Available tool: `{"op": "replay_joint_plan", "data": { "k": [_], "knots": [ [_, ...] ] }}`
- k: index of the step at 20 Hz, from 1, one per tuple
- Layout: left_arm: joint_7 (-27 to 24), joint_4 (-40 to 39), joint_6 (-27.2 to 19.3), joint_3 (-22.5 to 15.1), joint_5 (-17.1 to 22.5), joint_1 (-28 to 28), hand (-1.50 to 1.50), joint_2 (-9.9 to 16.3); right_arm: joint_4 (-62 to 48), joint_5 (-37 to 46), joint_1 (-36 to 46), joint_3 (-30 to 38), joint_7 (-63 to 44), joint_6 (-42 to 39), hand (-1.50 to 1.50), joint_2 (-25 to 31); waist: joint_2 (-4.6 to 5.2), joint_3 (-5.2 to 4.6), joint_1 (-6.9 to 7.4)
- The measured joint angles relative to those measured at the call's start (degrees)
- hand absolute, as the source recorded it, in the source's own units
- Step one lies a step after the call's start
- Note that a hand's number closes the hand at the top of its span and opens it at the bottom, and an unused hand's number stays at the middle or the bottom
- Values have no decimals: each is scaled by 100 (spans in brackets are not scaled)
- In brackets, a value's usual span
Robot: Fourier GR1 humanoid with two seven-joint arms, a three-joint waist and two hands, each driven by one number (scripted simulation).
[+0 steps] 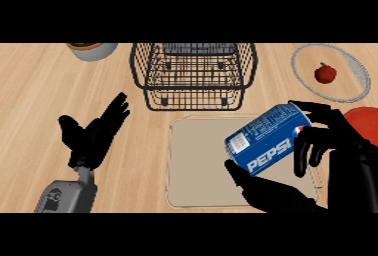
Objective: Pick the can from the tray and place it in the tiered basket
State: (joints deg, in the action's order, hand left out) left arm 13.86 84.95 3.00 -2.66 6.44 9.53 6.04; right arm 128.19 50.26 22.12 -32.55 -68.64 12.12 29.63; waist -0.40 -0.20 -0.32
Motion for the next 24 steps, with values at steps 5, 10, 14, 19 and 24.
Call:
{"op": "replay_joint_plan", "data": {
  "k": [5,10,14,19,24],
  "knots": [
    [7,4,60,-24,1,18,0,0,-123,-253,1001,393,-59,-759,150,-197,8,-3,51],
    [43,-37,81,-12,1,144,0,5,-1141,-684,2096,848,78,-1278,150,-507,25,-5,125],
    [-11,-104,87,-37,-31,161,0,-28,-2168,-845,2989,1186,182,-1547,150,-871,39,-3,167],
    [-92,-127,162,-2,-16,135,0,11,-3683,-781,3848,1704,477,-1543,150,-1316,60,4,198],
    [-14,2,127,-38,-44,90,0,-26,-5184,-510,4437,2093,920,-1189,150,-1732,72,11,207]
  ]
}}
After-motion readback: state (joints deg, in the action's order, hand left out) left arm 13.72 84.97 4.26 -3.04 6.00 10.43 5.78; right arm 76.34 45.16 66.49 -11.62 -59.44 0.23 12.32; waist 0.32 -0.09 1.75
